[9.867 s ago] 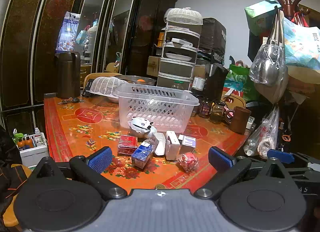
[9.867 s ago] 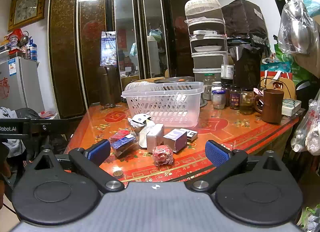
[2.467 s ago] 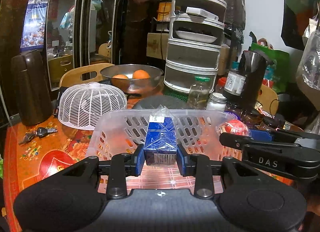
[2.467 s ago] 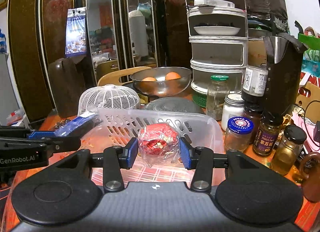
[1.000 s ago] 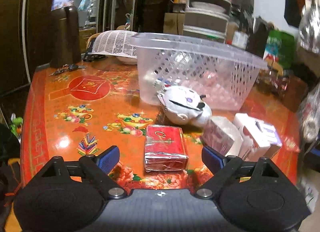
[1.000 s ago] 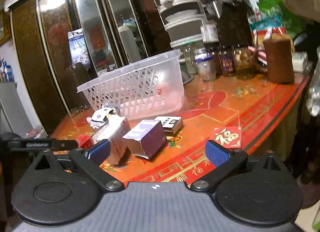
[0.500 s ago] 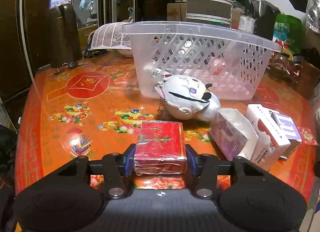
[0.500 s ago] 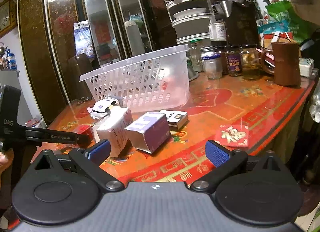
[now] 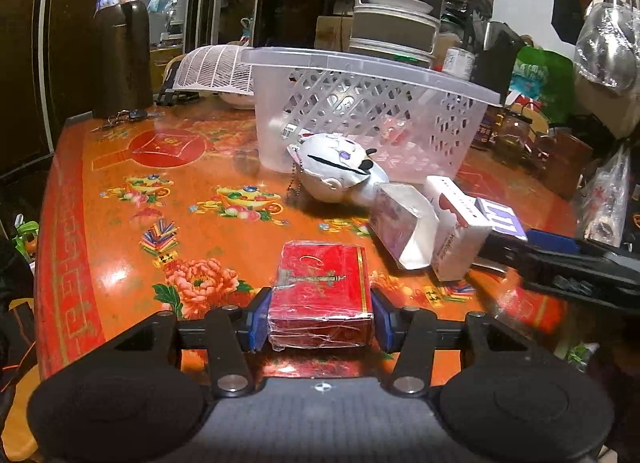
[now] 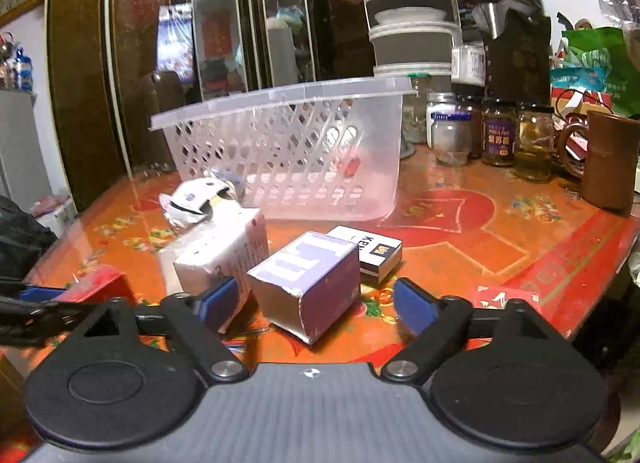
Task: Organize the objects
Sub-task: 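Grasp the red foil box with the left tool while the right tool grasps the lavender box, then lift and carry both boxes over the clear plastic basket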
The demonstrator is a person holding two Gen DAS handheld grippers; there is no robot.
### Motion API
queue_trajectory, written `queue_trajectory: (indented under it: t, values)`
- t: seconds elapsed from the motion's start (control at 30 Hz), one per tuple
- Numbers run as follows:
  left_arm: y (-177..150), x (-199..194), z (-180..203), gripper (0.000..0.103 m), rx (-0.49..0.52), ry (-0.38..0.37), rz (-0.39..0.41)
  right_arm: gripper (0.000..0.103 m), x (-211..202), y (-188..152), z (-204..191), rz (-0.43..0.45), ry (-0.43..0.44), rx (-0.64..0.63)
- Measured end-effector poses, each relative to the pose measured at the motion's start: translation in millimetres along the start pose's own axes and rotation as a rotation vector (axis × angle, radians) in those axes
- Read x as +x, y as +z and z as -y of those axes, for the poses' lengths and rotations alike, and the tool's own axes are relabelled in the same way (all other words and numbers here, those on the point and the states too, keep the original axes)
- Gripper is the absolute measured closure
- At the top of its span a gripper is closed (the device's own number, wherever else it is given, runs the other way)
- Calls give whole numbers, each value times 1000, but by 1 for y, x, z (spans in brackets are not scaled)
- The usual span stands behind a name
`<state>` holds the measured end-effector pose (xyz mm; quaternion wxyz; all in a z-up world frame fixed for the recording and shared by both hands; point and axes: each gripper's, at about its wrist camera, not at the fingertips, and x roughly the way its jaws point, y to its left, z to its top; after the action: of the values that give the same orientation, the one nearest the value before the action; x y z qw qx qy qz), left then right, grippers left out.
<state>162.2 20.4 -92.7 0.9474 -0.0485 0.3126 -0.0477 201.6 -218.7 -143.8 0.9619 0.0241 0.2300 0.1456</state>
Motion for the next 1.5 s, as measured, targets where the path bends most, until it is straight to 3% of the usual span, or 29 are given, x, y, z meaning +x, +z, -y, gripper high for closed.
queue_trajectory:
  t: [0.17,0.27,0.5,0.87,1.03,1.27,1.5]
  values:
    - [-1,-1,4,49,17,-5,-2,25,11,2,-8,-31,-13,-13]
    - [-1,-1,3,49,14,-11,-5,41,15,2,-11,-46,-19,-18]
    - [-1,0,6,49,28,0,-13,52,1,-1,-13,-18,-33,-35]
    - [1,-1,4,49,16,6,-5,55,-51,-23,-11,32,33,4]
    - [-3,-15,4,49,3,17,61,55,-70,-29,-16,48,89,-1]
    - [-7,-53,20,49,25,9,103,55,-87,-28,-12,54,131,3]
    - [-1,-66,26,49,31,10,120,55,-89,-17,-7,73,162,27]
